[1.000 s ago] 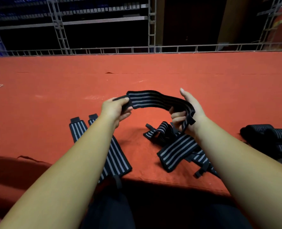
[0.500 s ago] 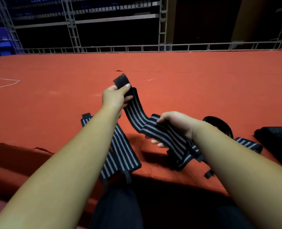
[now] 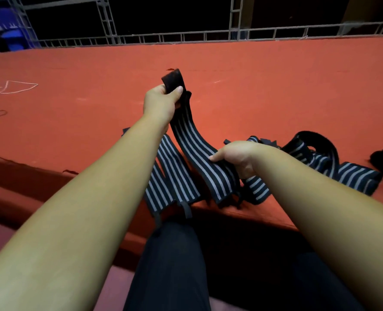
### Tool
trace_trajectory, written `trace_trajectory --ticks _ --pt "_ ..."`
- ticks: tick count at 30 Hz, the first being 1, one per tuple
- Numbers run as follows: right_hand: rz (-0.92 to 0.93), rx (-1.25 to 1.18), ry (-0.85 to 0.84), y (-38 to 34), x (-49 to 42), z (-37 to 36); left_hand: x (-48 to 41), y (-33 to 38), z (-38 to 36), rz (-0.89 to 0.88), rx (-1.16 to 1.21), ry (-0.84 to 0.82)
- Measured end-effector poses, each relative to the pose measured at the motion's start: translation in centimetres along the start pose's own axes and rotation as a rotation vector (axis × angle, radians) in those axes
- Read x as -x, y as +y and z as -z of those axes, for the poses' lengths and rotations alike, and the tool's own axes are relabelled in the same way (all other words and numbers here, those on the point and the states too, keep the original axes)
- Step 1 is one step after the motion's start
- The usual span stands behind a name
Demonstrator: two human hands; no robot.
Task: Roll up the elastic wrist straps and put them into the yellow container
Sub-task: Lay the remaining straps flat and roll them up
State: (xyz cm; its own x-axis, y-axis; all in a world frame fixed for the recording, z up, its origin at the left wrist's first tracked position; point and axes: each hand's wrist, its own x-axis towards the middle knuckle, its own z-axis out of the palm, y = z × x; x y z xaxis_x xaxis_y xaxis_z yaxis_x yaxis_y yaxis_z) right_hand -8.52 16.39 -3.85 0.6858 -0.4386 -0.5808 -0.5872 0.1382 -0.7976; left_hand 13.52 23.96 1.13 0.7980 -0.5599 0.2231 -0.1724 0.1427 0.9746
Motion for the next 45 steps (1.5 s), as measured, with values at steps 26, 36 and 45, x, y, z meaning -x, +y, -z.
trace_trajectory --ticks 26,36,45 --pt "0.044 0.821 0.265 -3.5 -11.0 -1.4 -8.4 -9.9 1.5 0.141 -0.102 0.022" --pt "-0.201 1.131 0.108 -8.1 -13.5 -3.6 -16.8 -18.1 1.1 0.281 -0.277 0.181" --pt "-0.206 1.270 0.079 -9.3 -13.5 -3.2 -13.2 -16.9 -0.3 0.187 -0.902 -0.027"
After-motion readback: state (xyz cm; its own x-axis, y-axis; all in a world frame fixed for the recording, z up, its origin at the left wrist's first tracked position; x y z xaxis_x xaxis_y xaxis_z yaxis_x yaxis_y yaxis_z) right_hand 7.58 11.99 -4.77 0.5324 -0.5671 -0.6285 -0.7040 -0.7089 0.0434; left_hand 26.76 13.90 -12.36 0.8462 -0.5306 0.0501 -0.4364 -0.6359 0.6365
